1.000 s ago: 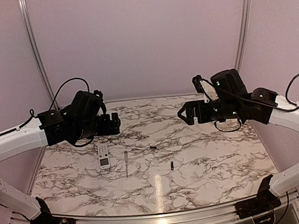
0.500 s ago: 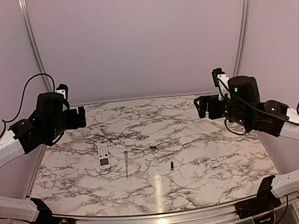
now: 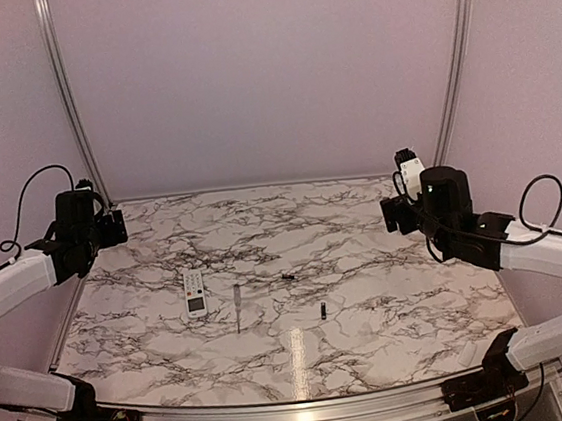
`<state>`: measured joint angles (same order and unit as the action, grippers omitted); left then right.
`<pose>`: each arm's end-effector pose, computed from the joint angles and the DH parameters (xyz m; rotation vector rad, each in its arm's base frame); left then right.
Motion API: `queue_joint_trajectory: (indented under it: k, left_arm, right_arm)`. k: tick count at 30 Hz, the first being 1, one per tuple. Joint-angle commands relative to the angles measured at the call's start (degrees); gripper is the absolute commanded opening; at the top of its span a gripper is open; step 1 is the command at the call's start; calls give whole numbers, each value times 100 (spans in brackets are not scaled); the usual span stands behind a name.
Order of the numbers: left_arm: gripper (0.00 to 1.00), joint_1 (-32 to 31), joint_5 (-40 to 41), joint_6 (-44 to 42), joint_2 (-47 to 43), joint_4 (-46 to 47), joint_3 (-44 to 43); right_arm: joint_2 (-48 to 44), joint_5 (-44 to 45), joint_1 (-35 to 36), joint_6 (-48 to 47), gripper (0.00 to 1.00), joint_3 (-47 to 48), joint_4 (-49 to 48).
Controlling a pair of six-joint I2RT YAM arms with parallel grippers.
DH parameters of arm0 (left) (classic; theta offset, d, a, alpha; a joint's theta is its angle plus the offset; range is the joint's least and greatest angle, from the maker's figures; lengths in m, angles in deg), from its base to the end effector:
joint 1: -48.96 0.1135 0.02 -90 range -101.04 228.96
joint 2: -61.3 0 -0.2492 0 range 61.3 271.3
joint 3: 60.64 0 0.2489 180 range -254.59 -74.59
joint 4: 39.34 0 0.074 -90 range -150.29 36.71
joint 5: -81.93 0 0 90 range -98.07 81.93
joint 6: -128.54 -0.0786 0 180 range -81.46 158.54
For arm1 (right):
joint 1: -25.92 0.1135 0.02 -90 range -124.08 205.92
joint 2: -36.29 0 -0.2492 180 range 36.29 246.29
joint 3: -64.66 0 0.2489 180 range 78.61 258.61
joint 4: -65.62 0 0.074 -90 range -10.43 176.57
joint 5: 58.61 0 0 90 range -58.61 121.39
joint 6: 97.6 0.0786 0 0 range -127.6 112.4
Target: Unload the batteries from the remote control
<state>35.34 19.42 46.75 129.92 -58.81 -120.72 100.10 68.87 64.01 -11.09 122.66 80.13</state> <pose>0.3022 -0.0359 0.2411 -0.1980 1.9996 0.2513 0.2542 0.1385 0.2646 -0.2423 1.8394 -0.2111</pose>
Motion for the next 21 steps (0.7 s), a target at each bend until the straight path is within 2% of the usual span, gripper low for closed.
queue_joint_trajectory:
  k: [1,5,8,13,17,21]
  left_arm:
    - [99,288,-512,-354,345,1047,368]
    - [99,476,-887,-562,590,1880,694]
    - [99,649,-1094,-521,801,2426,895]
    - [99,848,-1373,-556,1004,3515,1303]
    - [99,853,-1287,-609,1248,4270,1525]
    - [99,861,-1135,-782,1450,4676,1662]
  right_arm:
    - [-106,-1078,-674,-622,98,-432,-894]
    - [-426,-2007,-1531,-512,98,-1440,-2191]
    - [-472,-2155,-2033,-334,98,-2008,-3031]
    - [-43,-1724,-2229,-545,99,-2353,-3767]
    - [285,-2463,-2444,-604,98,-2741,-4675]
    - [845,-2406,-2503,-720,98,-2804,-5299]
